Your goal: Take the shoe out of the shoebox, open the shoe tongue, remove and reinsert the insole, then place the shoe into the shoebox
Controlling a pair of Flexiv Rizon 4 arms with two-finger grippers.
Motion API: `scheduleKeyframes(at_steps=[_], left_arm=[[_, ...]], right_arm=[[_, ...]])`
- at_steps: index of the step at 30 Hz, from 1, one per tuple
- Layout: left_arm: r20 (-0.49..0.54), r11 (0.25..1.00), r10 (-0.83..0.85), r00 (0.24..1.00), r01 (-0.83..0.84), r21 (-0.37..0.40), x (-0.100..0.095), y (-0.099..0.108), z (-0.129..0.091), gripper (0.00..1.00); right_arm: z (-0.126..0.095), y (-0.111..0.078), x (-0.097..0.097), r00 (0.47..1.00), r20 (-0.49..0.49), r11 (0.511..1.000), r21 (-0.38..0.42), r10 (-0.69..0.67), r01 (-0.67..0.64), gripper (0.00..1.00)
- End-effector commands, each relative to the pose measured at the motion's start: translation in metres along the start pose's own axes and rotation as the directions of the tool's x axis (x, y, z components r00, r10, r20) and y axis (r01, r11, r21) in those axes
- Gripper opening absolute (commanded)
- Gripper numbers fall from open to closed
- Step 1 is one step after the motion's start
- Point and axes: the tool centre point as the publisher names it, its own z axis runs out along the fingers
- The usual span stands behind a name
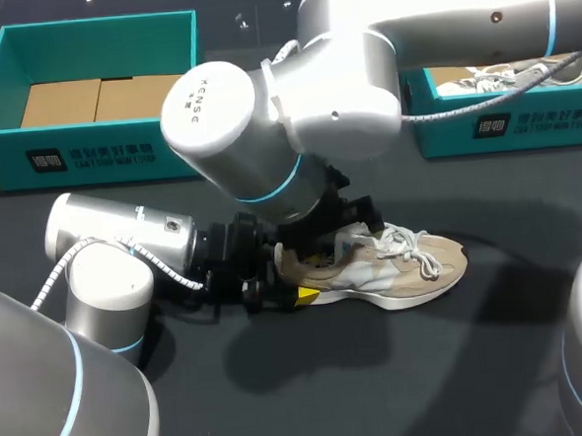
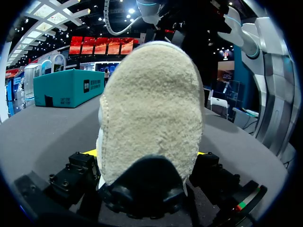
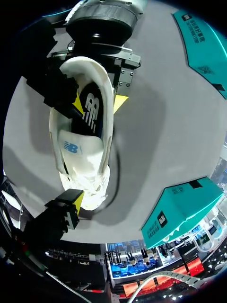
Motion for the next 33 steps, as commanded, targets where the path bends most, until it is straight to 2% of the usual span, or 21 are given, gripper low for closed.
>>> scheduleKeyframes(at_steps=[1, 9, 15, 21, 23, 27, 29, 32, 33], left_arm=[[0.000, 1.000, -0.001, 1.000, 0.001, -0.002, 0.002, 0.004, -0.002, 0.00], [0.000, 1.000, -0.001, 1.000, 0.001, -0.002, 0.002, 0.004, -0.002, 0.00], [0.000, 1.000, -0.001, 1.000, 0.001, -0.002, 0.002, 0.004, -0.002, 0.00], [0.000, 1.000, -0.001, 1.000, 0.001, -0.002, 0.002, 0.004, -0.002, 0.00], [0.000, 1.000, -0.001, 1.000, 0.001, -0.002, 0.002, 0.004, -0.002, 0.00], [0.000, 1.000, -0.001, 1.000, 0.001, -0.002, 0.002, 0.004, -0.002, 0.00], [0.000, 1.000, -0.001, 1.000, 0.001, -0.002, 0.002, 0.004, -0.002, 0.00], [0.000, 1.000, -0.001, 1.000, 0.001, -0.002, 0.002, 0.004, -0.002, 0.00], [0.000, 1.000, -0.001, 1.000, 0.001, -0.002, 0.002, 0.004, -0.002, 0.00]], right_arm=[[0.006, -0.004, 0.004, 0.905, 0.109, 0.911, -0.041, 0.412, -0.410, 1.00], [0.021, 0.001, -0.003, 0.891, 0.119, 0.899, -0.050, 0.439, -0.436, 1.00], [0.012, -0.004, -0.018, 0.870, 0.140, 0.881, -0.063, 0.473, -0.469, 1.00], [0.007, -0.002, -0.034, 0.862, 0.171, 0.879, -0.073, 0.477, -0.472, 1.00], [0.005, 0.000, -0.040, 0.860, 0.177, 0.878, -0.074, 0.479, -0.474, 0.89], [0.001, 0.001, -0.048, 0.867, 0.178, 0.884, -0.052, 0.466, -0.465, 0.76], [0.000, 0.001, -0.049, 0.870, 0.176, 0.886, -0.036, 0.460, -0.462, 0.75], [0.001, -0.002, -0.045, 0.883, 0.156, 0.894, -0.002, 0.443, -0.448, 0.57], [0.001, -0.004, -0.042, 0.893, 0.148, 0.901, 0.020, 0.426, -0.433, 0.47]])
